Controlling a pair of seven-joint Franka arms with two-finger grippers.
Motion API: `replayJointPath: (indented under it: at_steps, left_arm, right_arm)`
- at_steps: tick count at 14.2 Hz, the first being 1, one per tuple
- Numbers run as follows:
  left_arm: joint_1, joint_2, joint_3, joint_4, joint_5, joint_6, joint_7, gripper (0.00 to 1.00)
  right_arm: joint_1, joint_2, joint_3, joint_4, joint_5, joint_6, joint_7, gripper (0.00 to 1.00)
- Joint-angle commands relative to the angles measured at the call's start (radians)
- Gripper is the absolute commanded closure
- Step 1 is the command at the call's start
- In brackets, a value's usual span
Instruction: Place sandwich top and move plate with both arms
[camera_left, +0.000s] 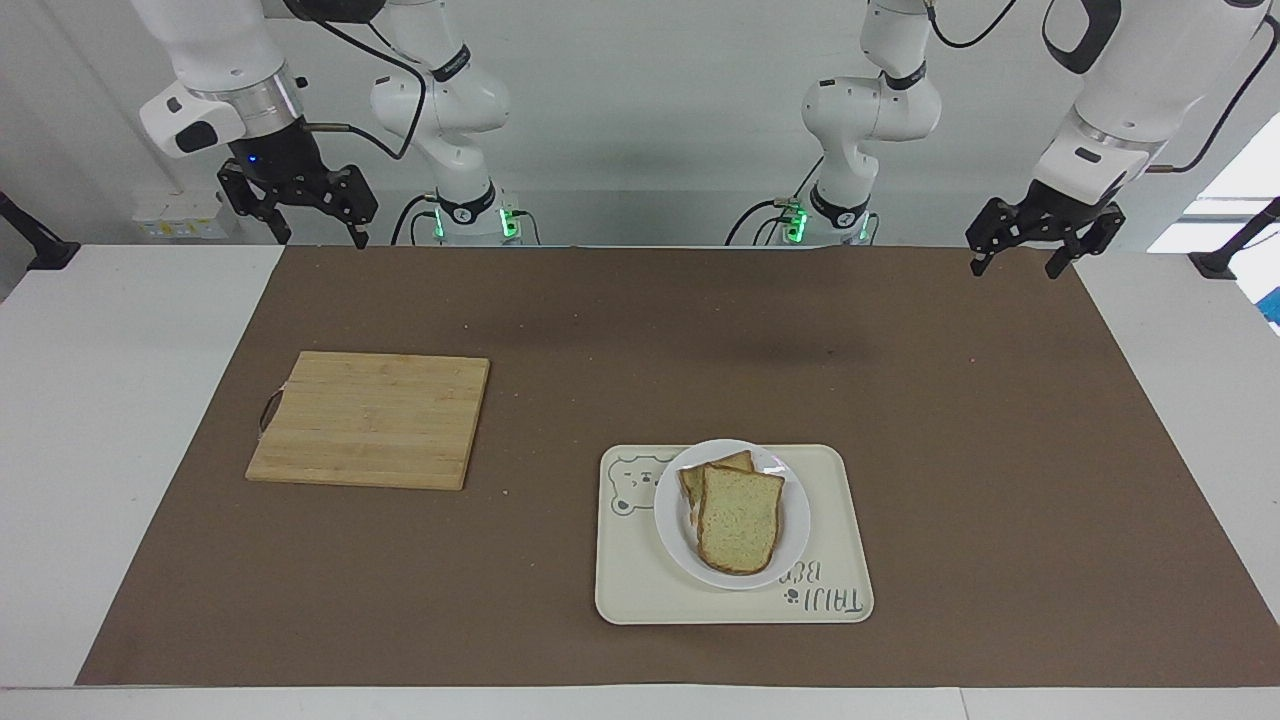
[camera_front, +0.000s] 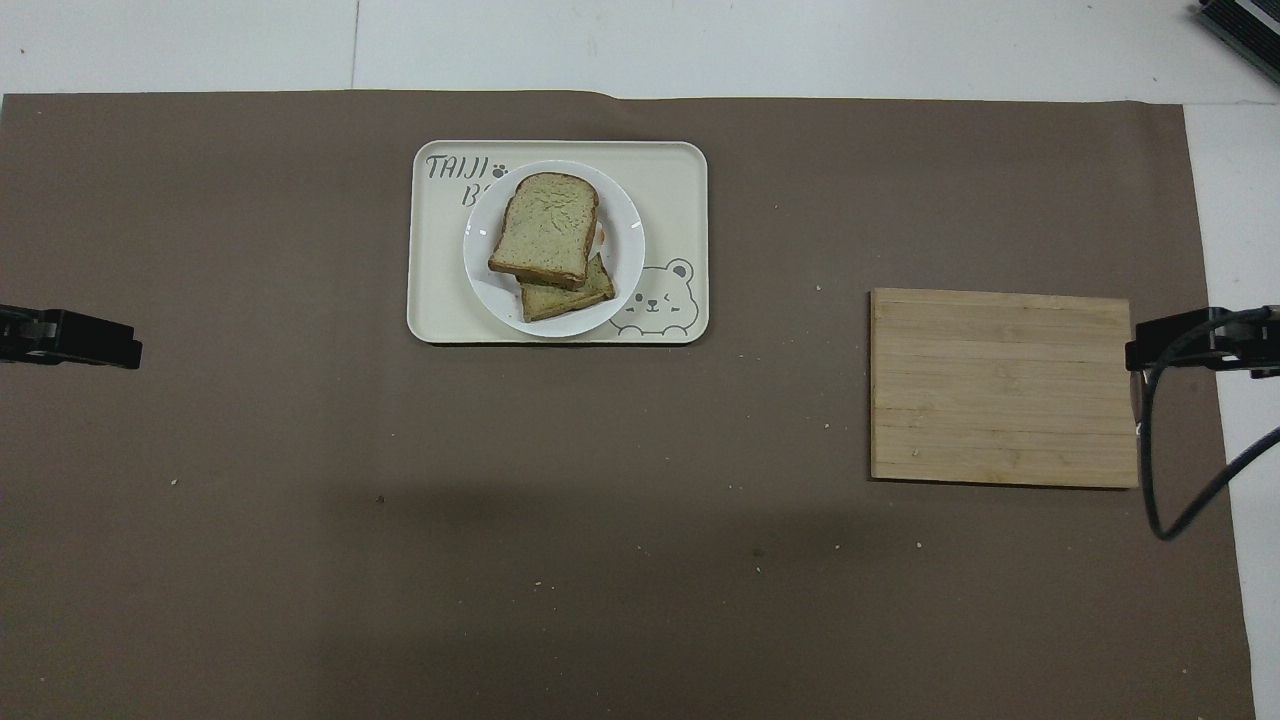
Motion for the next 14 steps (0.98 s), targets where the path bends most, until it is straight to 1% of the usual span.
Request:
replayJointPath:
  at_steps: [1,5,7,14]
  left_arm:
    - [-0.003,0.040,0.000,0.051,0.015,-0.032,0.004,0.00]
    - [0.001,0.033,0.000,0.041,0.012,-0.035,-0.010,0.00]
    - [-0.001,0.027,-0.001,0.042,0.010,-0.043,-0.009,0.00]
    - [-0.001,0.021,0.005,0.044,0.008,-0.043,-0.009,0.00]
  right_arm:
    - [-0.013,-0.004,0.004,0.003,0.010,0.008,-0.022,0.00]
    - [-0.007,-0.005,0.005,-0.003,0.013,0.031,-0.022,0.00]
    - [-0.013,-0.007,0.004,-0.011,0.059,0.034,-0.022,0.00]
    - [-0.013,-0.007,0.004,-0.011,0.045,0.034,-0.041,0.00]
